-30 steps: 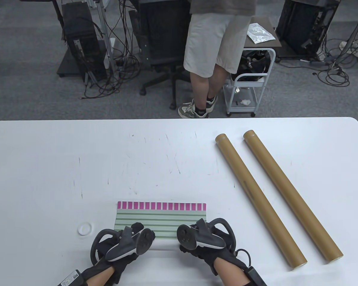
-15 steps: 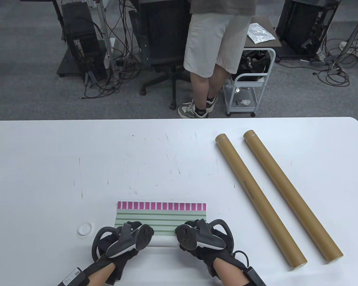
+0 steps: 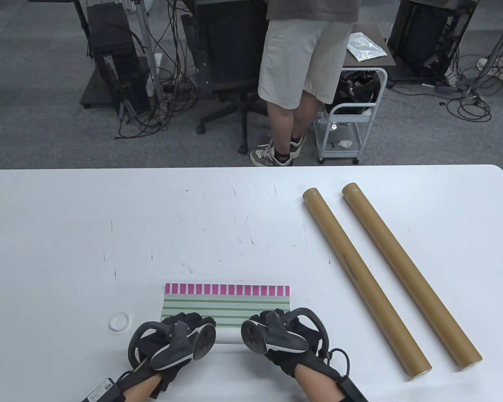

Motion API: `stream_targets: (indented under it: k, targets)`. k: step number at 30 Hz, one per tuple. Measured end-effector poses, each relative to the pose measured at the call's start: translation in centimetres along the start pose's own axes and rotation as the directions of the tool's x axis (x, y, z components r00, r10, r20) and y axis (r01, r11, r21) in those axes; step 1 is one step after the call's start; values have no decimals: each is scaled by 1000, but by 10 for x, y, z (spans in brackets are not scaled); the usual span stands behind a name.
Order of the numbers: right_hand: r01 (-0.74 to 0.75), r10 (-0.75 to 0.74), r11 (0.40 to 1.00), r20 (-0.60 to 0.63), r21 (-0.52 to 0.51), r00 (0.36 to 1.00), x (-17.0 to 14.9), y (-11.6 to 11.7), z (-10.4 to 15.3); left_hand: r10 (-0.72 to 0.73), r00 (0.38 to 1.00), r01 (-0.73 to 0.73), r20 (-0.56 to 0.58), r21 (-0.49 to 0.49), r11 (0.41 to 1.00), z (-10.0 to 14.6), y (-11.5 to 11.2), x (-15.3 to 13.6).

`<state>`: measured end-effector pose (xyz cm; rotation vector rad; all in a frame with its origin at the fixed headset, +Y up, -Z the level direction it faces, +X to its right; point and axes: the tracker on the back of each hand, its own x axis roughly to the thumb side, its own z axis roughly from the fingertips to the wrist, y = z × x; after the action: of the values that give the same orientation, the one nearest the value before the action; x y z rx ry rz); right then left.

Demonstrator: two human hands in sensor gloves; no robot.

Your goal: Roll up mouse pads and store in mailing tubes

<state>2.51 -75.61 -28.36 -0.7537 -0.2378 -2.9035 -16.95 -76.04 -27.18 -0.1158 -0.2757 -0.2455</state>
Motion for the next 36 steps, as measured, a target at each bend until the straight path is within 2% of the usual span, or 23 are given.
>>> stream_targets:
  k: [3,6,10,13,16,17,18,19,21,26,28,29,33,36]
  targets:
    - [25,-25,999,15,21,1000,-1,-2,-1,-10,1000,10,22,-20,1000,3,2,3]
    - [-26,23,998,45,59,999,4,-6,2,-59,996,58,60,2,998,11,2,6]
    - [-22,21,1000,39,21,999,3,-3,7,-39,998,40,56,-17,999,9,1,6]
    - [-25,27,997,23,-73,999,0,-5,12,14,999,-12,36,-38,999,6,-1,4]
    - [-24,23,999,-16,-36,1000,-9,-2,7,27,999,-26,29,-50,998,4,-2,2]
    - [17,-17,1000,-20,25,1000,-13,1,5,14,998,-12,53,-40,999,4,-2,3]
    - [61,-59,997,-31,38,998,-15,1,5,-16,997,16,70,2,1000,6,-2,3]
    - [107,-107,994,-44,10,993,-17,1,3,-72,995,65,76,89,994,10,1,4]
    - [87,-86,996,-50,18,995,-17,2,2,-119,990,106,82,148,983,15,7,8]
    - [78,-79,997,-72,-11,994,-19,-1,2,-121,991,112,64,128,985,12,6,10]
    - [20,-30,992,-86,-123,996,-22,-5,6,-71,996,65,58,91,994,9,4,6]
    - [-2,-8,991,-71,-133,997,-23,-7,6,-45,998,41,54,72,997,6,3,3]
    - [36,-36,999,-8,4,999,-22,-1,6,9,999,-10,54,24,1000,0,0,-3]
    - [19,-19,999,-22,-29,1000,-23,-2,5,33,998,-33,56,14,999,-1,-2,-6]
